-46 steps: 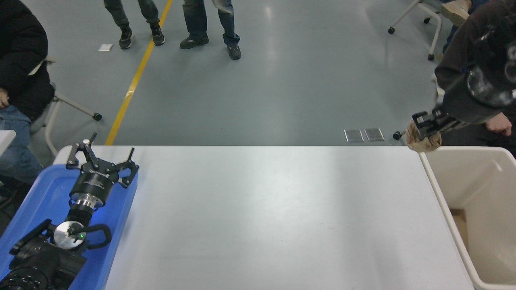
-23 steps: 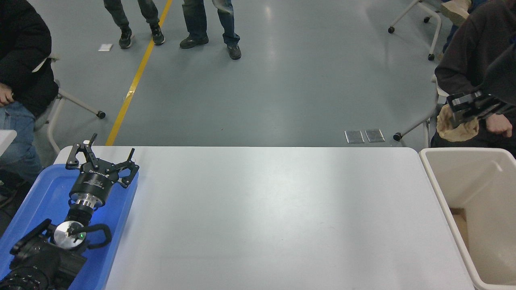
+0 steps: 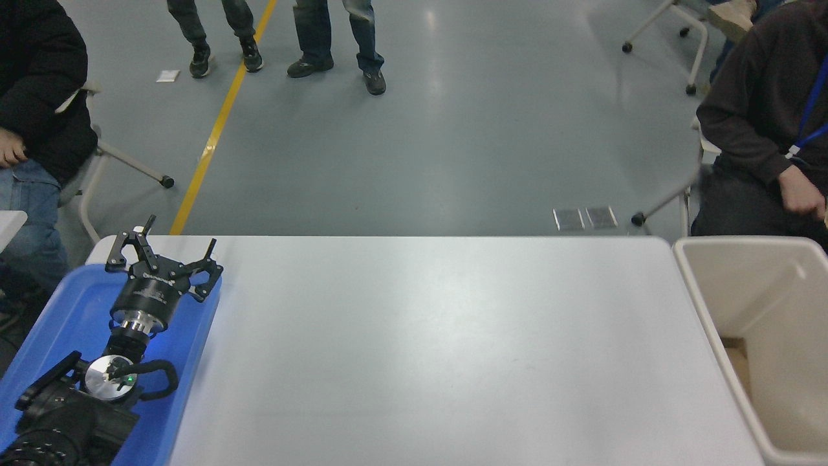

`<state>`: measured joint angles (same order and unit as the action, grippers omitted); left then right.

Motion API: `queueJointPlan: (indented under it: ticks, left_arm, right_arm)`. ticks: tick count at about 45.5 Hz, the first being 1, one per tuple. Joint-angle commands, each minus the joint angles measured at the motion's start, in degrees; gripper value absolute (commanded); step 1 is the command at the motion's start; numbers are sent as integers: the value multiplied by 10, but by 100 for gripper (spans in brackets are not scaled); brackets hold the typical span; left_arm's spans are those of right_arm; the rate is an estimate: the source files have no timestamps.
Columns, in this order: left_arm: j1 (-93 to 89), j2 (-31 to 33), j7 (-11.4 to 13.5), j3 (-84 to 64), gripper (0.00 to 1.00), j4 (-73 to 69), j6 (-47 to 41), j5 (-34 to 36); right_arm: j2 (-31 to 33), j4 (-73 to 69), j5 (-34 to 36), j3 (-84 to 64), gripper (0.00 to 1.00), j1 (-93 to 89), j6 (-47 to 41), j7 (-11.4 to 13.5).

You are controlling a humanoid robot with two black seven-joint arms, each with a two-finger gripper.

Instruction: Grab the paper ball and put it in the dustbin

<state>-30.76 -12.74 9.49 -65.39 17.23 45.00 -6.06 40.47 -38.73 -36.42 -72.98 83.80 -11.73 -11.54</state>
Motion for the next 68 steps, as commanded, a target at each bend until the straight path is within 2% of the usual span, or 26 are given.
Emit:
queueJointPlan:
  ticks: [1, 8, 15, 19, 24, 25, 27, 28, 43, 48, 51, 57, 63, 68]
  left_arm:
    - [0, 0, 0, 0, 99, 0, 0, 0]
    - [-1, 0, 0, 0, 99, 1, 0, 0]
    - [-1, 0, 0, 0, 99, 0, 0, 1]
    - [-1, 0, 0, -1, 99, 0, 0, 0]
    - [-1, 0, 0, -1, 99, 0, 0, 0]
    - [-1, 0, 0, 0, 99, 0, 0, 0]
    - [-1, 0, 0, 0, 99, 0, 0, 0]
    - [-1, 1, 0, 0, 99, 1, 0, 0]
    - [-1, 0, 0, 0, 99, 0, 0, 1]
    - [-1, 0, 0, 1, 99, 1, 0, 1]
    - [-2, 0, -1, 1, 99, 1, 0, 1]
    - [-2, 0, -1, 2, 99, 1, 0, 1]
    - [-2, 0, -1, 2, 99, 1, 0, 1]
    - [-1, 0, -1, 2, 99, 1, 0, 1]
  right_arm:
    - [-30, 220, 29, 200, 0, -316, 49, 2]
    - [-93, 276, 29, 268, 0, -399, 53, 9]
    - [-140, 271, 30, 302, 0, -429, 79, 33]
    - [-151, 271, 30, 312, 0, -434, 84, 43]
    - [-152, 270, 30, 313, 2, -433, 86, 44]
    - [-152, 270, 30, 313, 28, -433, 87, 44]
    - [-152, 269, 31, 315, 88, -431, 87, 45]
    - [-152, 268, 31, 316, 100, -430, 84, 47]
    - [-139, 263, 31, 317, 100, -410, 77, 47]
    - [-138, 217, 21, 302, 100, -363, 75, 46]
    - [-117, 152, 23, 264, 100, -291, 75, 46]
    - [-45, -89, 30, 122, 100, -52, 53, 46]
    - [-62, -284, 37, 8, 100, 202, -69, 45]
    - [-124, -363, 75, 1, 100, 314, -168, 46]
